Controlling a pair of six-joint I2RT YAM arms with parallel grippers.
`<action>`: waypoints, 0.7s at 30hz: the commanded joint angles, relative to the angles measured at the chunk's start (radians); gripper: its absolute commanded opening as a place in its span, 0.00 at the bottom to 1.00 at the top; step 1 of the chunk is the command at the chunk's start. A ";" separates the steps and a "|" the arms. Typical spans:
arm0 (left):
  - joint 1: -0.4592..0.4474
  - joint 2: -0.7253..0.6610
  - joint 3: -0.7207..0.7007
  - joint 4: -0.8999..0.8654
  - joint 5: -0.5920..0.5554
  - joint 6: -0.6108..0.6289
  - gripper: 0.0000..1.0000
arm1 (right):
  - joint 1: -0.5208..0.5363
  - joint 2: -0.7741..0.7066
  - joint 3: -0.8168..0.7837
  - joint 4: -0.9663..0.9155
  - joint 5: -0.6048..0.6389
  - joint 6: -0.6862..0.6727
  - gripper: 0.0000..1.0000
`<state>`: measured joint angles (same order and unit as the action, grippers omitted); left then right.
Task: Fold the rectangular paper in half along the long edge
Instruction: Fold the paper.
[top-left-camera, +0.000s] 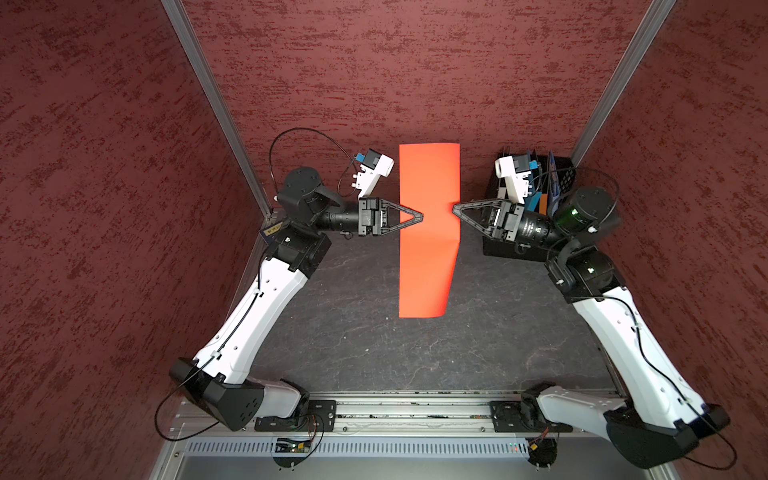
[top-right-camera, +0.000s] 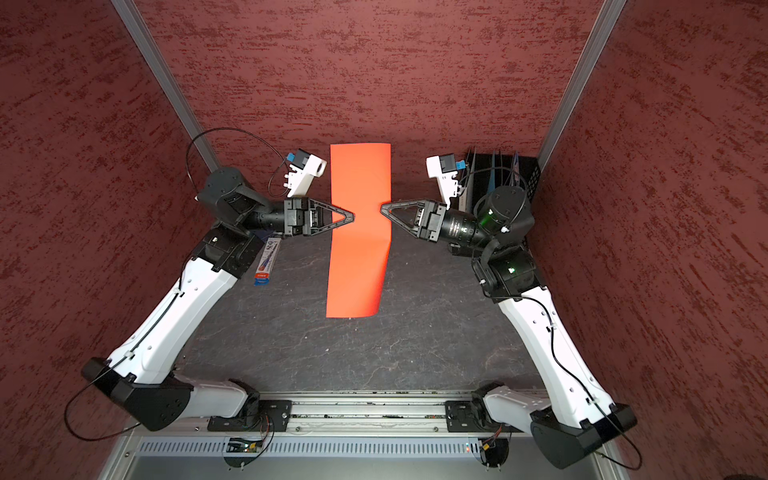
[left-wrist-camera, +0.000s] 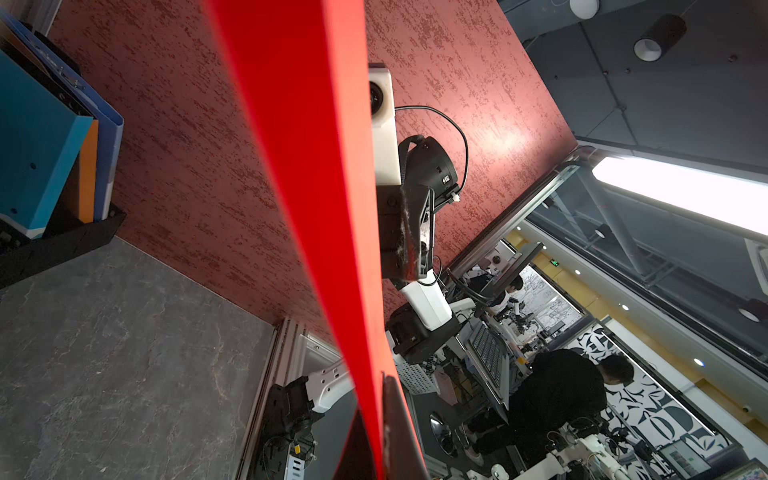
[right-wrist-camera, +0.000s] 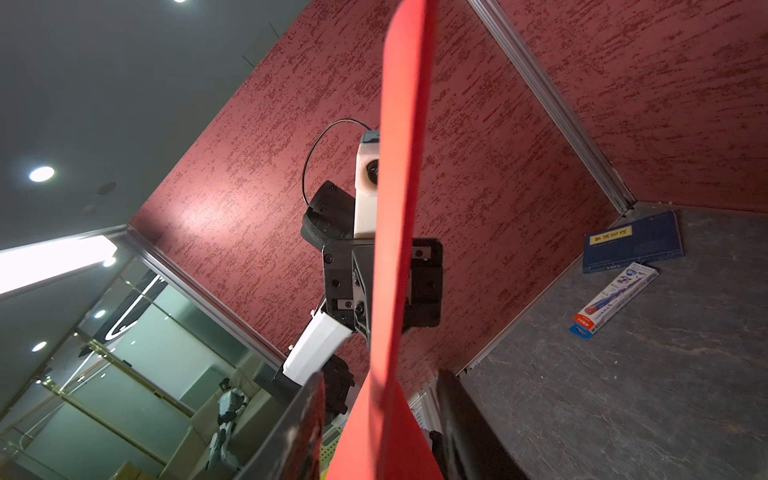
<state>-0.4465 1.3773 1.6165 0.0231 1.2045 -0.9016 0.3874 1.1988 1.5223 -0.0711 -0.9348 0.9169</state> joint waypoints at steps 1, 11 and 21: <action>-0.003 0.003 0.017 0.026 -0.005 0.002 0.00 | 0.008 0.007 0.008 0.018 0.005 0.011 0.44; -0.004 0.047 -0.004 0.133 0.004 -0.069 0.00 | 0.085 0.017 -0.023 0.017 0.032 -0.004 0.34; -0.006 0.041 0.005 0.086 0.002 -0.033 0.00 | 0.097 0.027 -0.017 -0.013 0.027 -0.024 0.08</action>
<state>-0.4492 1.4231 1.6161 0.1116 1.2034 -0.9524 0.4808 1.2228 1.5021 -0.0814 -0.9138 0.9047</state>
